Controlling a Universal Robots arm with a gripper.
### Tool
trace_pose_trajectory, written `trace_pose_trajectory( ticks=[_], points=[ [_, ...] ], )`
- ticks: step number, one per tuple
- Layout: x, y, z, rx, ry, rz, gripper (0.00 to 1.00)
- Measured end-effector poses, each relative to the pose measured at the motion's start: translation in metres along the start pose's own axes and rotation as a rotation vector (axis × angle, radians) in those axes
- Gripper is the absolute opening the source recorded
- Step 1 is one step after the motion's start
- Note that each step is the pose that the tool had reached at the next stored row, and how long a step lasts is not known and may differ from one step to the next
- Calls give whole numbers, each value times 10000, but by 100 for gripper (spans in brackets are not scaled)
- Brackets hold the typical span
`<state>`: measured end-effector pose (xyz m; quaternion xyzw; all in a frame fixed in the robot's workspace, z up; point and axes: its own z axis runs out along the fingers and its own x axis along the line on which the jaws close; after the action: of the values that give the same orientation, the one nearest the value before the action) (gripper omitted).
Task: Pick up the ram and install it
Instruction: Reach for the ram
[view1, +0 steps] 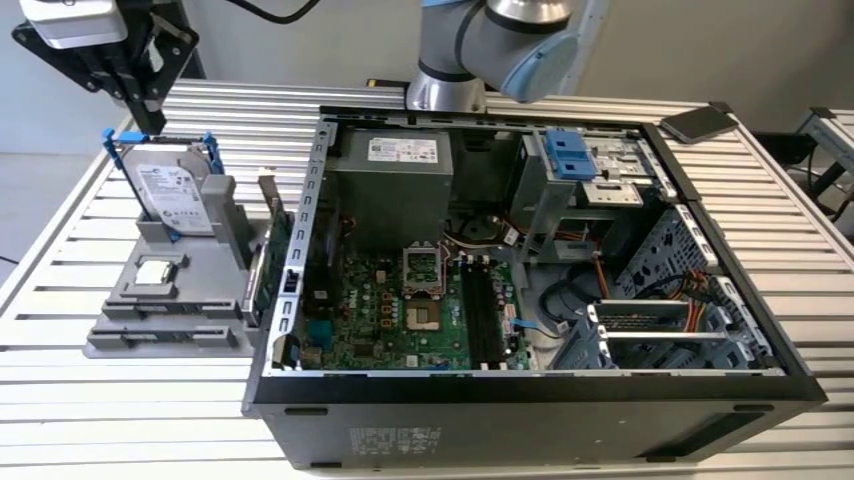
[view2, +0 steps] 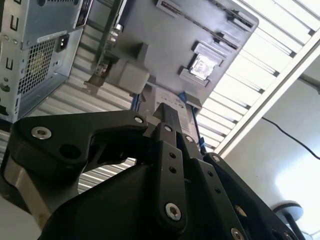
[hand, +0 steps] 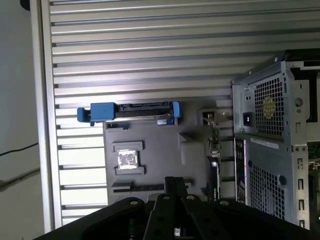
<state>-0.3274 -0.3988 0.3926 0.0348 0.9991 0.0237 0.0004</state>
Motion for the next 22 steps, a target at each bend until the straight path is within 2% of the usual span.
trace_pose_trajectory(
  ticks=[8, 15, 22],
  points=[
    [162, -11, -1, 0, 2, -30, 0],
    [170, -19, -1, 0, 2, -40, 0],
    [197, -110, -5, -2, -12, -143, 0]
  ],
)
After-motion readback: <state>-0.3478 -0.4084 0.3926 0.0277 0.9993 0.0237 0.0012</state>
